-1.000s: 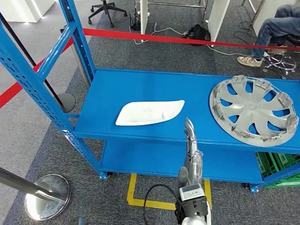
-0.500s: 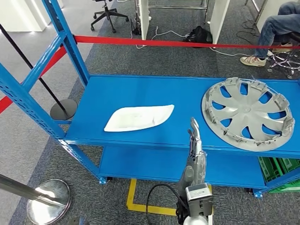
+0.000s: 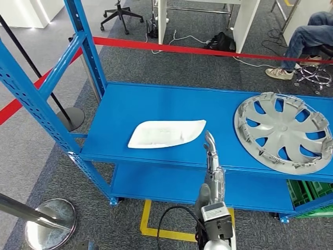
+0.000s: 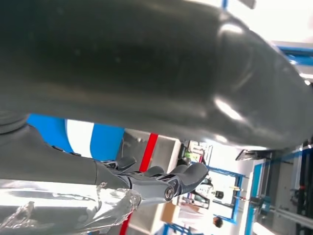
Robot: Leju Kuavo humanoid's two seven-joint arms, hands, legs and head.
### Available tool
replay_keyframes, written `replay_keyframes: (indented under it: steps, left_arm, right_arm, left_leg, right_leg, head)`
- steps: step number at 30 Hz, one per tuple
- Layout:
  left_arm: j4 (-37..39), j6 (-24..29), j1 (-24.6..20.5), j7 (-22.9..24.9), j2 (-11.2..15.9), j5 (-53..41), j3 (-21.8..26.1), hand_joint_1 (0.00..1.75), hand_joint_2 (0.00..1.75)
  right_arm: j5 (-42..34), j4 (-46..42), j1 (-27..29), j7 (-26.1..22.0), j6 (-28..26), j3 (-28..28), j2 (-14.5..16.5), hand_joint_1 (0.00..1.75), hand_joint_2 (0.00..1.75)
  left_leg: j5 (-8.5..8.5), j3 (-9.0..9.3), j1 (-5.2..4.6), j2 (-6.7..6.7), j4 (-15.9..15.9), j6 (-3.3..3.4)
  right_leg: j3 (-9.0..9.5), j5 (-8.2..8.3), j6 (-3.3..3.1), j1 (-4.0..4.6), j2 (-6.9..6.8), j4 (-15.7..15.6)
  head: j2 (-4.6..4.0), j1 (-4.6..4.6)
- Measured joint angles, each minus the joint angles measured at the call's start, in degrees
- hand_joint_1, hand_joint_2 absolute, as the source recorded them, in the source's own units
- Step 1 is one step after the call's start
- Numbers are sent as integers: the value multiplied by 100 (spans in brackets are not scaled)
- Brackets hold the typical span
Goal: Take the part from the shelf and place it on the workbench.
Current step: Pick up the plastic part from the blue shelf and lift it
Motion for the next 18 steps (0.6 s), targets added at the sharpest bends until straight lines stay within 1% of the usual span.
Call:
replay_keyframes:
  steps: [1, 2, 3, 4, 5, 6, 7, 8, 10, 11, 12, 13, 15, 16, 17, 18]
  left_arm:
    - [0, 2, 2, -2, -8, 4, 0, 0, 0]
    - [0, 3, 3, -4, -18, 6, 0, 0, 0]
    - [0, 5, 4, -6, -31, 8, 0, 0, 0]
    - [0, 6, 4, -7, -46, 10, 0, 0, 0]
    - [0, 5, 3, -6, -62, 14, 0, 0, 0]
    - [0, 3, 0, -4, -75, 19, 0, 0, 0]
    - [1, -2, -2, -1, -87, 22, 0, 0, 0]
    - [1, -12, -3, 11, -96, 25, 0, 0, 0]
    - [2, -34, -6, 51, -114, 31, 0, 0, 0]
    - [2, -48, -8, 75, -121, 36, 0, 0, 0]
    - [2, -59, -12, 92, -125, 42, 0, 0, 0]
    - [2, -69, -15, 105, -127, 45, 0, 0, 0]
    - [2, -85, -13, 120, -127, 44, 0, 0, 0]
    - [2, -91, -11, 124, -127, 41, 0, 0, 0]
    - [2, -98, -10, 125, -127, 33, 0, 0, 0]
    - [2, -107, -10, 125, -127, 22, 0, 0, 0]
  right_arm:
    - [224, 42, -40, 102, 14, 0, -20, 0, 0]
    - [465, 96, -101, 217, 35, 0, -51, 0, 0]
    - [711, 158, -185, 343, 66, 0, -93, 0, 0]
    - [960, 228, -294, 477, 106, 0, -144, 0, 0]
    - [1216, 312, -427, 613, 148, -2, -206, 0, 0]
    - [1468, 405, -574, 745, 184, -5, -268, 0, 0]
    - [1695, 498, -730, 864, 211, -13, -330, 0, 0]
    - [1913, 608, -890, 978, 234, -32, -389, 0, 0]
    - [2245, 844, -1225, 1174, 301, -78, -487, 0, 0]
    - [2373, 970, -1396, 1263, 351, -101, -524, 0, 0]
    - [2448, 1075, -1560, 1328, 404, -113, -547, 0, 0]
    - [2510, 1170, -1705, 1393, 456, -120, -561, 0, 0]
    - [2637, 1362, -1930, 1528, 529, -125, -584, 0, 0]
    - [2715, 1471, -2022, 1610, 566, -126, -598, 0, 0]
    - [2788, 1582, -2111, 1686, 602, -126, -613, 0, 0]
    - [2850, 1694, -2205, 1749, 640, -128, -628, 0, 0]
  left_leg:
    - [-7, 6, -1, 1, 0, 6]
    - [-15, 17, -1, -1, 0, 7]
    - [-25, 35, 1, -4, 0, 2]
    - [-39, 61, 4, -7, 1, -10]
    - [-55, 84, 1, -11, 2, -29]
    - [-70, 94, -10, -14, 13, -54]
    - [-75, 96, -22, -15, 18, -81]
    - [-71, 90, -34, -16, 17, -108]
    - [-63, 79, -32, -12, 3, -158]
    - [-96, 60, -30, -8, 38, -183]
    - [-183, -5, -27, -5, 170, -208]
    - [-326, -132, -25, -4, 428, -230]
    - [-660, -529, -23, -2, 1203, -256]
    - [-743, -703, -22, -2, 1518, -258]
    - [-715, -794, -23, -2, 1650, -254]
    - [-577, -780, -23, -2, 1564, -244]
  right_leg:
    - [-157, -54, 11, -1, 0, 268]
    - [-217, 9, 17, -3, -1, 330]
    - [-163, 182, 17, -7, -1, 160]
    - [-12, 421, 18, -15, -2, -202]
    - [170, 618, 21, -21, -1, -603]
    - [329, 755, 5, -26, 6, -945]
    - [426, 824, -17, -27, 14, -1163]
    - [457, 825, -49, -20, 26, -1240]
    - [445, 843, -128, -18, 40, -1262]
    - [445, 851, -165, -24, 42, -1271]
    - [448, 858, -203, -33, 39, -1283]
    - [453, 861, -233, -42, 31, -1292]
    - [452, 854, -266, -37, 15, -1293]
    - [453, 851, -271, -34, 10, -1293]
    - [455, 849, -272, -32, 9, -1293]
    - [460, 847, -270, -32, 12, -1292]
  head:
    - [0, 2]
    - [0, 7]
    - [0, 8]
    - [0, 9]
    - [0, 11]
    - [0, 13]
    - [0, 10]
    - [0, 9]
    - [0, 4]
    - [0, 1]
    - [0, -9]
    - [0, -17]
    - [0, -32]
    - [0, -30]
    - [0, -32]
    - [0, -32]
